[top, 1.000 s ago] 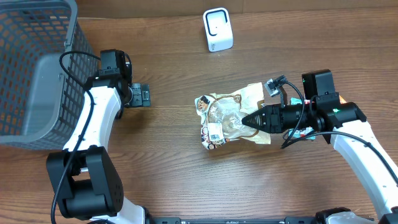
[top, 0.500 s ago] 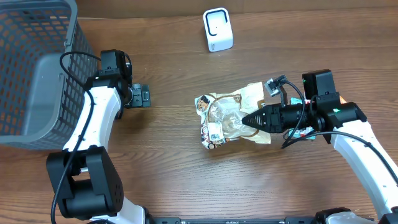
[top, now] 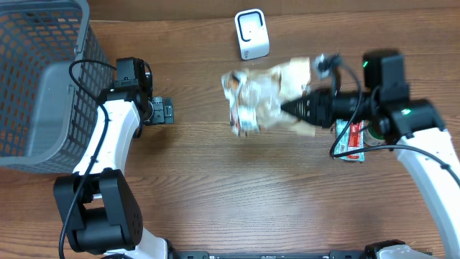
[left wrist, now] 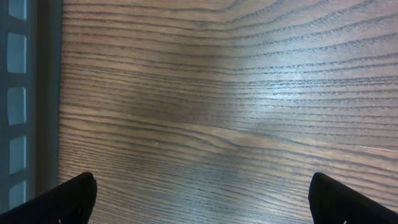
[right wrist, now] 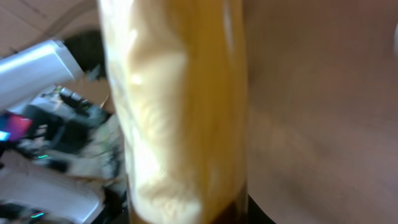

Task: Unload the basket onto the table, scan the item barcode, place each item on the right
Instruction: 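Lift the Pantree bag with the right gripper toward the scanner, then hold the Pantree bag in front of the scanner window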

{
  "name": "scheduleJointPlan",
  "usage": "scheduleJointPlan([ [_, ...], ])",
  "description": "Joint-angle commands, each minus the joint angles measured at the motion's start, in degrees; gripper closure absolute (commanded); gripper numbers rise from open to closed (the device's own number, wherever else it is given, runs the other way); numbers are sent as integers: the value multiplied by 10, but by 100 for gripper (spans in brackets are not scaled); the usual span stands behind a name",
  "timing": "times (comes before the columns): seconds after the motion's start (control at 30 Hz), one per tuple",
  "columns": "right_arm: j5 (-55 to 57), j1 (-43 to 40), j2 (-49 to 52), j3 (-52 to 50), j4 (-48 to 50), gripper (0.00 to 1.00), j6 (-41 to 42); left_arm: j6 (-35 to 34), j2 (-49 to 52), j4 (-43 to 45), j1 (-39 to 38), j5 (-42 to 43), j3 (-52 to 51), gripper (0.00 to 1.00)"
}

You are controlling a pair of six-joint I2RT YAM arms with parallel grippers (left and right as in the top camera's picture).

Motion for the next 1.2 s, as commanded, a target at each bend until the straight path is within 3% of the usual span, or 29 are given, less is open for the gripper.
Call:
scheduleJointPlan([
  [0.0, 36, 2, -11, 78, 27, 97, -63, -3, -1, 0, 2, 5, 9, 0],
  [0.13, 61, 7, -11, 101, 115, 97, -165, -3, -1, 0, 2, 5, 9, 0],
  [0.3, 163, 9, 5, 107, 249, 97, -174, -3, -1, 0, 2, 5, 9, 0],
  [0.5, 167, 12, 96, 231, 198, 97, -174, -3, -1, 0, 2, 5, 9, 0],
  [0.63, 245, 22, 171, 317, 160, 97, -177, -3, -1, 0, 2, 5, 9, 0],
  [1.17, 640, 151, 337, 330, 246, 97, -455, -3, -1, 0, 2, 5, 9, 0],
])
